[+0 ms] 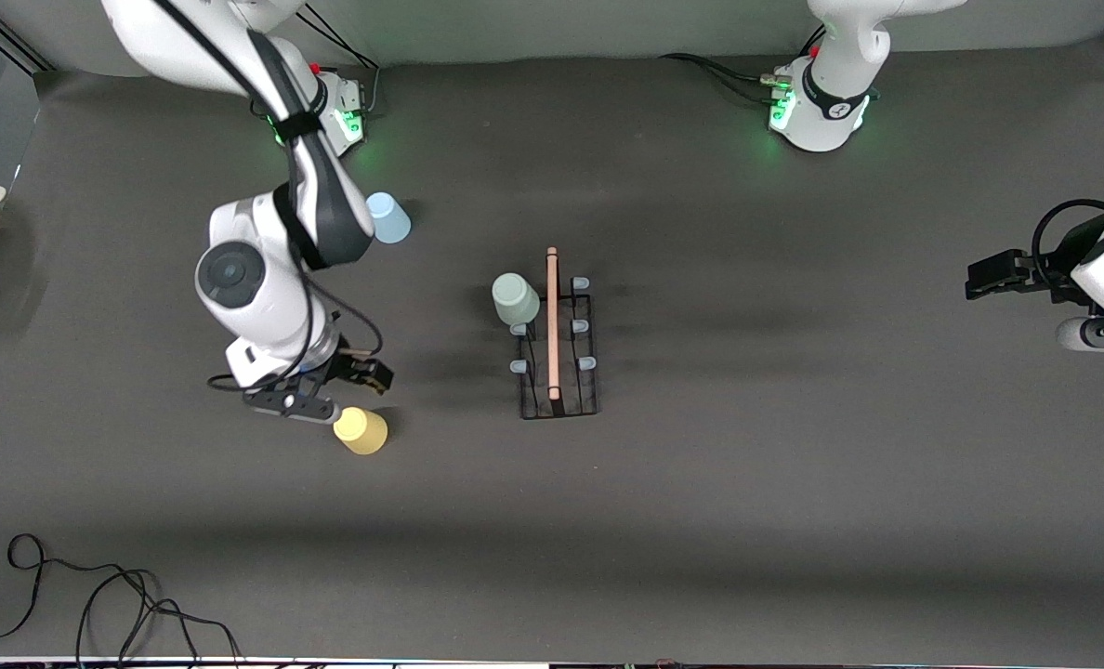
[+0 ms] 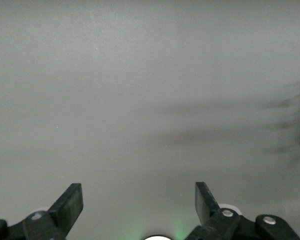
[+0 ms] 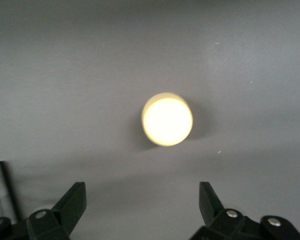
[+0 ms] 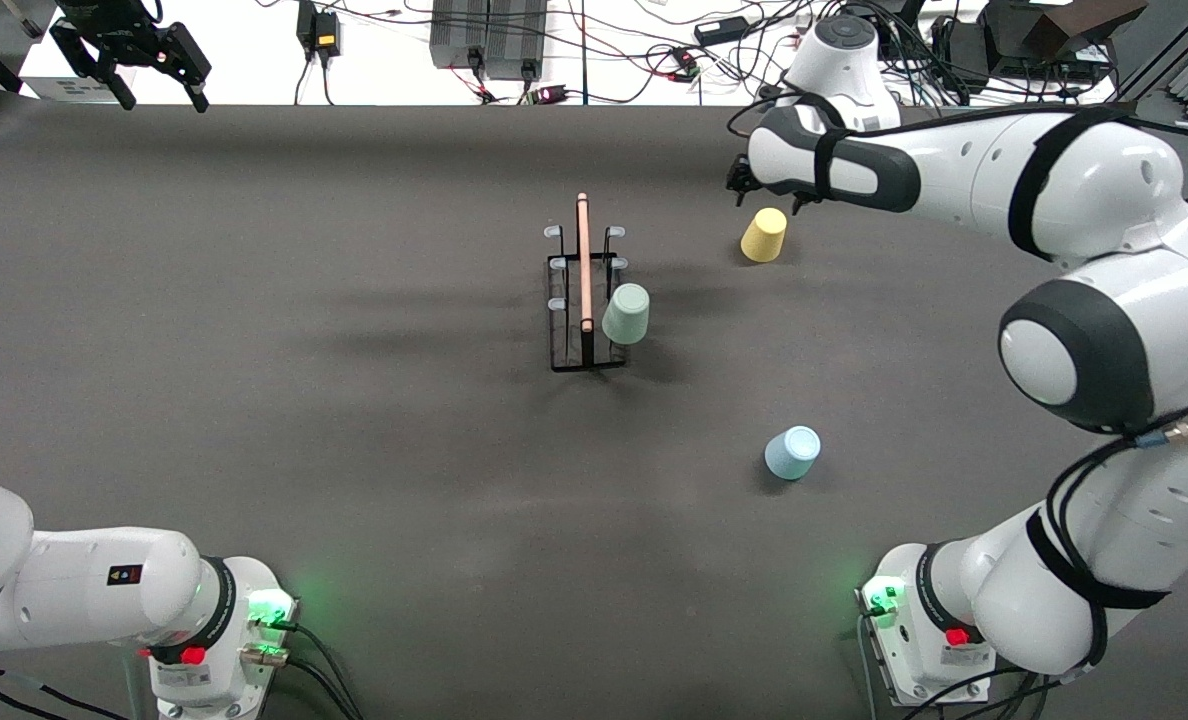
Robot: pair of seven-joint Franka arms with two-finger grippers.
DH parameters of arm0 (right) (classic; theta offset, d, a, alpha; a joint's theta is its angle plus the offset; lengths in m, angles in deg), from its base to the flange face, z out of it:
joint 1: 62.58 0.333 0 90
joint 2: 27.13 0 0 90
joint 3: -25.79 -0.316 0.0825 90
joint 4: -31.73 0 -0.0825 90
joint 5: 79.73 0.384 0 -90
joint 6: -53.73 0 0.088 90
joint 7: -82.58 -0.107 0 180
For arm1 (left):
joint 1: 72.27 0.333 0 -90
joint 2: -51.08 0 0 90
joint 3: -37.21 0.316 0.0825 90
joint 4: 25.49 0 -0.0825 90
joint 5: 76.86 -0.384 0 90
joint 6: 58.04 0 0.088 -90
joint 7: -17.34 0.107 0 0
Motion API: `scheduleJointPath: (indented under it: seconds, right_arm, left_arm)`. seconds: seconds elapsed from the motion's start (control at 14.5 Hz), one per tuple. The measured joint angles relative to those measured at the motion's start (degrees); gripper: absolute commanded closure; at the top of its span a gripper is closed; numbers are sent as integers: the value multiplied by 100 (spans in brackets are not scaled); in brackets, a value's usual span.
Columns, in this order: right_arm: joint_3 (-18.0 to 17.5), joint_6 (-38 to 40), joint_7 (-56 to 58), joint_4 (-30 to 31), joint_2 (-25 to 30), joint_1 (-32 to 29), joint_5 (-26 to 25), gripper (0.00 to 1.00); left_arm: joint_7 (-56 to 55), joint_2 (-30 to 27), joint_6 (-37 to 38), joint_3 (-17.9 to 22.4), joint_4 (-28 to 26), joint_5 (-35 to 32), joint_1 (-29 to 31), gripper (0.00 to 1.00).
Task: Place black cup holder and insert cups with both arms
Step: 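Move the right gripper to the yellow cup and grasp it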
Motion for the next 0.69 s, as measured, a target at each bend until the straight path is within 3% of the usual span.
scheduleJointPath:
  seconds: [0.34,0.69]
  right_arm:
    - [-8,-554,301,-195,-704,-256,27,0]
    - [-54,-878,302,-421,-1186,-255,396,0]
  left_arm:
    - [0,-1,0,-2,1,-6,0,0]
    - [0,-1,0,-3,1,-14,0,0]
